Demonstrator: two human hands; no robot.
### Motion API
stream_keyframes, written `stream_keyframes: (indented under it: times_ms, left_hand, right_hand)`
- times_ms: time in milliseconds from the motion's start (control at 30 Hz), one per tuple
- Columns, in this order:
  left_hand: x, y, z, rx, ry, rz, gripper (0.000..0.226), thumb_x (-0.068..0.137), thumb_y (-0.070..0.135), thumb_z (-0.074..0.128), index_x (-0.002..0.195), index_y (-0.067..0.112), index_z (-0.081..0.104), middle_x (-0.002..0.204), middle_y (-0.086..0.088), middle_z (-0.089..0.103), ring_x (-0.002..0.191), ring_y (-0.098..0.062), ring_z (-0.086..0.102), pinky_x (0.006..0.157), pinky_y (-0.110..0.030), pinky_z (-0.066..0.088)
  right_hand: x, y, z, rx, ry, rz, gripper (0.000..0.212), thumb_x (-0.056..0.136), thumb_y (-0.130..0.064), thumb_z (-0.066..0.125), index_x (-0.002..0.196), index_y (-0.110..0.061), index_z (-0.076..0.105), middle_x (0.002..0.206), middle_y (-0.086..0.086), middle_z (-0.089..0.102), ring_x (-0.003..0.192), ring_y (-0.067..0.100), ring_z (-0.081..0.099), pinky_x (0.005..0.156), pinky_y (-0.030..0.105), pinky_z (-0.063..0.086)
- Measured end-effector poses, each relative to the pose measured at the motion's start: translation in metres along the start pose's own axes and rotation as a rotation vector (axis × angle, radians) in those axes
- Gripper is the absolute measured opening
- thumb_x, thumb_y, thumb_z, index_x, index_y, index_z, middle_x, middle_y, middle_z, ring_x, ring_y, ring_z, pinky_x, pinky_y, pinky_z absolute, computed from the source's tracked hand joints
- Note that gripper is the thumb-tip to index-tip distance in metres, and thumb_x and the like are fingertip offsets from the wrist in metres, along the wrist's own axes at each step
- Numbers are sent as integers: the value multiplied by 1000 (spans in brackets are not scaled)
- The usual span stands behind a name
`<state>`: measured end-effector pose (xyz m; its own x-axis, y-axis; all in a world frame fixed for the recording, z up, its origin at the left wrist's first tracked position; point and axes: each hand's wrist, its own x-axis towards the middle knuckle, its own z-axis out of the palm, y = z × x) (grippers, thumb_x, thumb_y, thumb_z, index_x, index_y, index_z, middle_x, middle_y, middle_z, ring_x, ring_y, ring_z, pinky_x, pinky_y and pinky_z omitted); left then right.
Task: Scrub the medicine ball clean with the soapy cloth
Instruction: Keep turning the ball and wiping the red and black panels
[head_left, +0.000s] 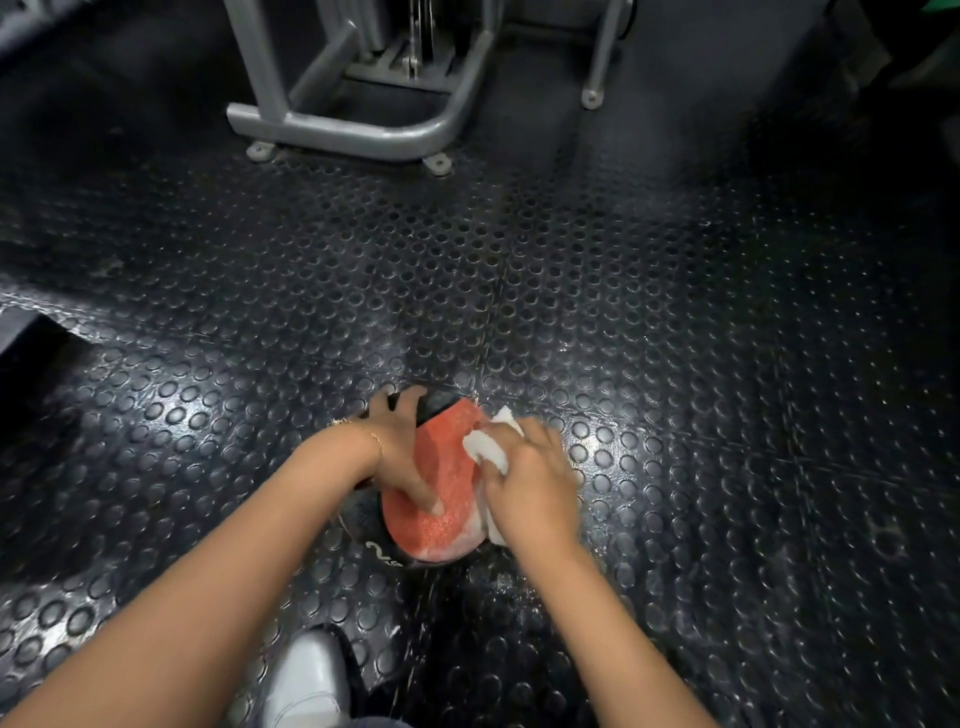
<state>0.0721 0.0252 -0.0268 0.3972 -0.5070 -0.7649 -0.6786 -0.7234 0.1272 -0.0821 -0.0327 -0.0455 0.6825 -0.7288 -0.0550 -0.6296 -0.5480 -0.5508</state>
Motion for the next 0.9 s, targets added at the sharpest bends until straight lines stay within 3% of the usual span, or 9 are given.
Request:
stream_keyframes:
  times_ms: [167,267,367,467,633,733,800,900]
  left_hand:
    - [-3,-6,0,65,-90,-15,148,55,38,89,140,30,-33,150,-17,-27,142,-40,9,108,-48,35]
    - [-9,-8,5,96,-97,-4,147,58,37,88,139,31,-35,149,-16,-31,142,-41,6,110,-49,32]
    - [-13,-6,2,132,-95,13,146,58,36,88,138,34,-35,148,-10,-36,142,-42,0,112,-51,28]
    - [-14,-2,1,208,-97,28,146,59,32,88,136,37,-37,147,-5,-40,142,-42,-9,113,-52,23]
    - [-12,5,-6,370,-109,102,144,59,27,88,139,39,-32,150,0,-35,142,-37,-16,115,-51,19]
    - [-9,1,-13,463,-118,143,145,57,22,89,138,43,-30,150,4,-35,142,-34,-18,113,-54,23]
    - [-10,-3,-15,536,-115,161,145,59,19,88,137,44,-31,149,5,-37,143,-33,-16,112,-53,26]
    - [-14,-7,-13,612,-110,178,145,59,20,88,135,43,-34,148,4,-39,143,-31,-16,112,-50,26]
  right_hand:
    - [-18,-6,10,-67,57,-98,40,57,-18,77,96,-26,70,92,-4,62,82,17,58,66,25,48]
    - [-10,-2,9,6,12,-14,38,80,-17,61,118,-24,59,113,-3,56,105,16,46,85,27,40]
    - [-11,-4,7,44,-13,24,38,86,-17,55,123,-23,55,121,-2,53,111,16,41,90,27,36]
    - [-21,-3,9,35,-30,20,39,84,-17,56,122,-24,56,122,-2,53,112,17,43,89,27,37]
    - [2,13,10,142,-52,260,32,89,-24,53,120,-29,56,119,-5,54,109,15,43,83,29,41]
    - [-4,14,16,178,-82,246,31,88,-23,52,119,-27,58,118,-4,55,112,17,44,84,28,38]
    - [-9,17,23,237,-68,265,30,88,-23,53,117,-26,59,114,-4,58,104,17,51,82,28,43]
    - [1,22,26,382,-71,422,26,90,-23,54,115,-27,61,98,-6,64,78,11,59,60,22,46]
